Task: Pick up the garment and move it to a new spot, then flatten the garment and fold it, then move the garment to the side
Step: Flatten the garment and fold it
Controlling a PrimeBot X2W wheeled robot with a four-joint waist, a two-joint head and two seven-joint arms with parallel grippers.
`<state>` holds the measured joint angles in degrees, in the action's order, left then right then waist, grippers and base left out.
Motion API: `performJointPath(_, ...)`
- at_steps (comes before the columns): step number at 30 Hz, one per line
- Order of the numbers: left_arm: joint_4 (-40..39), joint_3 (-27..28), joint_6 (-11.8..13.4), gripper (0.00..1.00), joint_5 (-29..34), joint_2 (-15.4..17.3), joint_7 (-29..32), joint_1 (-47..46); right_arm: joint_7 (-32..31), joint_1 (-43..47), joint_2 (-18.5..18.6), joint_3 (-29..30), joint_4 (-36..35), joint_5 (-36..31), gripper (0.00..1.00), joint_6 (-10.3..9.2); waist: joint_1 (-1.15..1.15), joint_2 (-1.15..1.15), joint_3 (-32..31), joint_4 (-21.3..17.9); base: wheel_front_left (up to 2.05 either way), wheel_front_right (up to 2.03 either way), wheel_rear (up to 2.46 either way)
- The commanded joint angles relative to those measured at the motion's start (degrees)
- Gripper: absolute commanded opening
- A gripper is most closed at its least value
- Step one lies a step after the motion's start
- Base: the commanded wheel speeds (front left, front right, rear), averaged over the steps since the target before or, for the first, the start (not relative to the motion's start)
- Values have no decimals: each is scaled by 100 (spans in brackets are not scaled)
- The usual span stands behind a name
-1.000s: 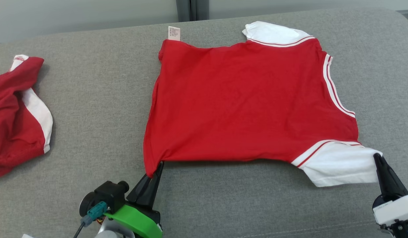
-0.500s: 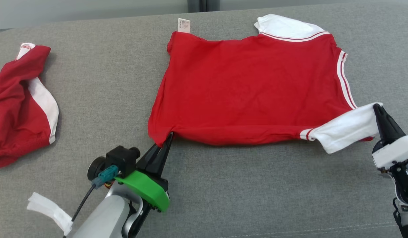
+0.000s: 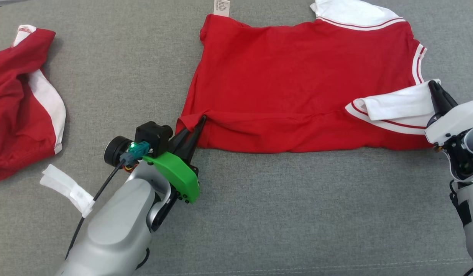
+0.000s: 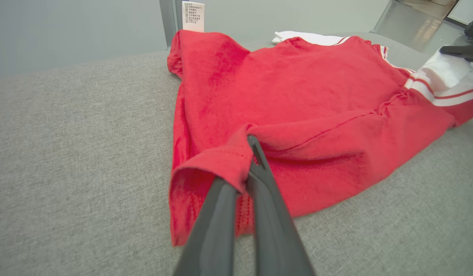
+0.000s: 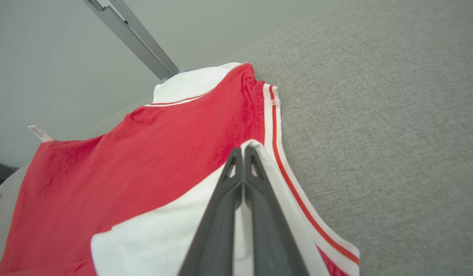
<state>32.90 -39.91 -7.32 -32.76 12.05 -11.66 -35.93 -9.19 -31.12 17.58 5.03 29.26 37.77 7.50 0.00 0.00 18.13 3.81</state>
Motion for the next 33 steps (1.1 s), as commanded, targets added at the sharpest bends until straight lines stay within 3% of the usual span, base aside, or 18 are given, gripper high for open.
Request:
performJointPath(1,106,-48,-20,0,-97,4,-37,-168,91,-170,38,-80,115,-8,0,-2,0,0,77,1,0,0,0)
performJointPath(4,366,-165,-17,0,-160,-25,-134,-391,278,-403,53,-287,415,66,0,-2,0,0,128,-26,0,0,0)
performJointPath(5,425,-197,-17,36,-143,-41,-159,-443,344,-449,73,-340,470,93,16,-3,0,0,140,-27,0,0,0)
performJointPath(6,501,-216,-18,90,-97,-57,-212,-506,442,-496,95,-434,507,124,58,-2,0,0,151,-27,0,0,0)
performJointPath(7,556,-199,-18,100,-88,-77,-249,-538,524,-516,113,-506,538,162,100,-2,0,0,155,-28,0,0,0)
performJointPath(13,512,156,94,100,38,-129,-361,-368,1104,-138,452,-873,626,402,100,-3,0,0,40,-59,0,0,0)
performJointPath(21,-32,676,313,100,421,-126,-353,673,1524,601,792,-1263,507,700,100,-2,0,0,-88,-179,0,0,0)
performJointPath(28,208,746,457,100,761,-132,-354,800,1705,647,834,-1670,546,620,100,-3,0,0,-41,-328,0,0,0)
performJointPath(33,445,741,690,100,1113,-198,-354,582,1809,474,793,-1905,684,555,100,-3,0,0,27,-388,0,0,0)
